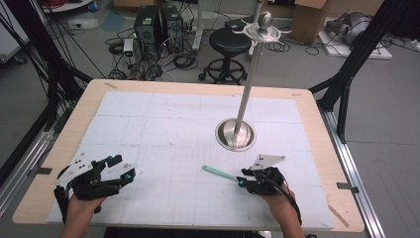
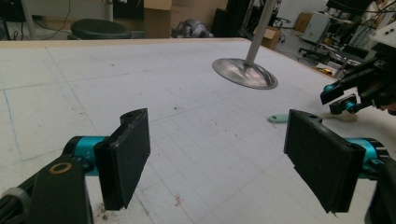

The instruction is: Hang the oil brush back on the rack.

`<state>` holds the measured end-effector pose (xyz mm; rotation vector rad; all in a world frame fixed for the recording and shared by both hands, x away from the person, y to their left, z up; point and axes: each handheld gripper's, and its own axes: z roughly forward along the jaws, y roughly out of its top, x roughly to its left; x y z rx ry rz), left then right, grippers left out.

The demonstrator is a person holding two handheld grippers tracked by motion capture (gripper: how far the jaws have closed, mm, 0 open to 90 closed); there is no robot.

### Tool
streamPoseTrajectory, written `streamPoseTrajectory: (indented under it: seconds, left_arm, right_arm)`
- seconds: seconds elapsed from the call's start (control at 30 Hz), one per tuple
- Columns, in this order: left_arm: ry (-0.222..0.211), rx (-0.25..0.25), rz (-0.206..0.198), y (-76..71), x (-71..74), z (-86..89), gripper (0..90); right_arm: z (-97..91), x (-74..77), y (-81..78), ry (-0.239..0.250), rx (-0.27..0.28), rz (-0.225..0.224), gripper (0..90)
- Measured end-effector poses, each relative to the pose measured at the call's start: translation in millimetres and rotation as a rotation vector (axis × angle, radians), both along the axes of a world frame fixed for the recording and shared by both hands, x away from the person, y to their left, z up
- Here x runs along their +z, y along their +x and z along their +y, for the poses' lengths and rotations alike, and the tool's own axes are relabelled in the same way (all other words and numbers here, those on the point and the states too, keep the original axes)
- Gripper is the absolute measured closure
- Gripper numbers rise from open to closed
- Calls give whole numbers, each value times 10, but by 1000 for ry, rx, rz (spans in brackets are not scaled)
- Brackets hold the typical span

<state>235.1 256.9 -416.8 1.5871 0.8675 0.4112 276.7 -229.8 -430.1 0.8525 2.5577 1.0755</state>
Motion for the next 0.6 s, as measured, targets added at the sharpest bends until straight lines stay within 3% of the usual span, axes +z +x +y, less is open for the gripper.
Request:
streamPoseTrajectory:
  seconds: [0.2,0.33,0.6]
  left_arm:
    - [-2,-5,5,1,0,0,233]
    - [-2,-11,9,4,-5,-10,234]
    - [-2,-17,15,6,-11,-23,238]
  right_arm:
    - [93,-59,69,-51,57,41,742]
    - [100,-60,86,-58,78,46,777]
    - [108,-44,112,-60,75,81,817]
